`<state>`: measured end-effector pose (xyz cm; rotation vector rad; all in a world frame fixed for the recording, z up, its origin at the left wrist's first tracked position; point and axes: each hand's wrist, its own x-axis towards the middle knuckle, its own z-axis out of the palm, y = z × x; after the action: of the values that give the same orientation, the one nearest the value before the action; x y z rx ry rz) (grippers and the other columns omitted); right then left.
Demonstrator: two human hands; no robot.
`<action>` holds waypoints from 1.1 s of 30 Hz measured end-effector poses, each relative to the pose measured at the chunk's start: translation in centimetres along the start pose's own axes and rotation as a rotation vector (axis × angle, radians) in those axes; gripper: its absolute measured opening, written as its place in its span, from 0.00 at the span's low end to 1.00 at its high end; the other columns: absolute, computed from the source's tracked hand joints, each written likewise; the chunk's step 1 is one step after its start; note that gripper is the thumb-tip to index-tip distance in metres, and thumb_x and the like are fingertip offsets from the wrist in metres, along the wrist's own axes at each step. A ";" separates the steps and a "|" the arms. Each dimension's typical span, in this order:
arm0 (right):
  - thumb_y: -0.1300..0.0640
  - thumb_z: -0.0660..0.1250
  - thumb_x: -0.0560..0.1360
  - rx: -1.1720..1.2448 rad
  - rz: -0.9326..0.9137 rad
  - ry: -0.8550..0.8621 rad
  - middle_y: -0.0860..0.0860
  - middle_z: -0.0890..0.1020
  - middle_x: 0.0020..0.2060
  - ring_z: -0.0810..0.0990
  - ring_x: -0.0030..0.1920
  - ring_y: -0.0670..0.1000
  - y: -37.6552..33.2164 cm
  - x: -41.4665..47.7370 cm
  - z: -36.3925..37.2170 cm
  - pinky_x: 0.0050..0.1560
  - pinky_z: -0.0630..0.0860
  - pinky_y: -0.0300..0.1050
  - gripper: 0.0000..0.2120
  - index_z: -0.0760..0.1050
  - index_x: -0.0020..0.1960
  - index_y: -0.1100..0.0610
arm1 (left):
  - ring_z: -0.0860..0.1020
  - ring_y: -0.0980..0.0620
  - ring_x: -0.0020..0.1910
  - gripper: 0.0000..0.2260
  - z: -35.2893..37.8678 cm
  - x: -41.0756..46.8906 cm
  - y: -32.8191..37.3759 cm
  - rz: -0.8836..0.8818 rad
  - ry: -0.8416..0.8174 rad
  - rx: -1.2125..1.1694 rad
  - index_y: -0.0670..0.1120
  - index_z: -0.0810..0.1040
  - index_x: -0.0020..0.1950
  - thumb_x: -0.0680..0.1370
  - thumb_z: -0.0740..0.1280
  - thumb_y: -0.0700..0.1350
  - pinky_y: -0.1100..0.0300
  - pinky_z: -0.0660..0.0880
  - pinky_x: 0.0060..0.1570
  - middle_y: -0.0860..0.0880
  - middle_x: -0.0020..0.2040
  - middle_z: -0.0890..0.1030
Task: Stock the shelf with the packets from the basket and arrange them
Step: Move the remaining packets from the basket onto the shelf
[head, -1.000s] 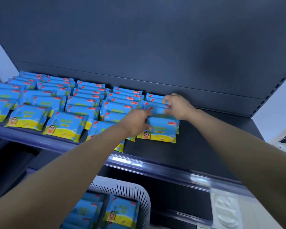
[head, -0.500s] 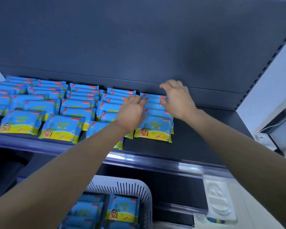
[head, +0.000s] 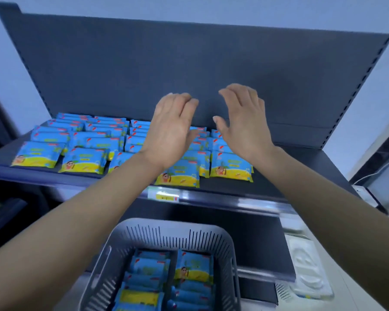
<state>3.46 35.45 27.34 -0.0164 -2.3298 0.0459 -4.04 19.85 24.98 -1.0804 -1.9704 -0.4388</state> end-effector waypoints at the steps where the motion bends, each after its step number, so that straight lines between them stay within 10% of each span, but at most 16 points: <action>1: 0.58 0.69 0.71 0.005 -0.010 0.007 0.59 0.73 0.63 0.69 0.65 0.61 -0.9 -0.6 -0.1 0.61 0.66 0.56 0.23 0.71 0.64 0.63 | 0.65 0.44 0.57 0.24 -0.8 -0.7 0.0 0.008 0.004 -0.003 0.35 0.73 0.60 0.67 0.72 0.41 0.51 0.57 0.65 0.37 0.57 0.75; 12: 0.59 0.69 0.68 0.079 -0.054 -0.239 0.58 0.79 0.52 0.77 0.53 0.60 -9.1 -14.1 6.8 0.52 0.67 0.51 0.17 0.75 0.56 0.62 | 0.68 0.43 0.55 0.20 -2.3 -16.9 0.0 -0.029 -0.266 -0.116 0.37 0.74 0.58 0.69 0.68 0.44 0.52 0.63 0.57 0.38 0.54 0.77; 24: 0.52 0.61 0.78 0.098 -0.169 -1.068 0.55 0.69 0.66 0.64 0.67 0.57 -10.0 -26.5 15.6 0.66 0.62 0.52 0.22 0.65 0.70 0.57 | 0.68 0.43 0.64 0.23 1.9 -31.6 -1.1 -0.203 -0.890 -0.175 0.41 0.70 0.67 0.74 0.70 0.47 0.53 0.59 0.66 0.43 0.63 0.72; 33: 0.50 0.62 0.77 0.043 -0.104 -1.321 0.56 0.72 0.63 0.67 0.63 0.58 -9.1 -30.1 19.1 0.59 0.68 0.53 0.18 0.69 0.65 0.56 | 0.68 0.45 0.64 0.24 4.5 -34.3 -0.7 -0.178 -0.947 -0.193 0.42 0.68 0.68 0.76 0.68 0.49 0.53 0.58 0.68 0.44 0.64 0.72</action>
<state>10.35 25.06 -7.29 0.2201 -3.6425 0.0667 3.09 4.14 -4.96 -1.3915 -2.9125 -0.2147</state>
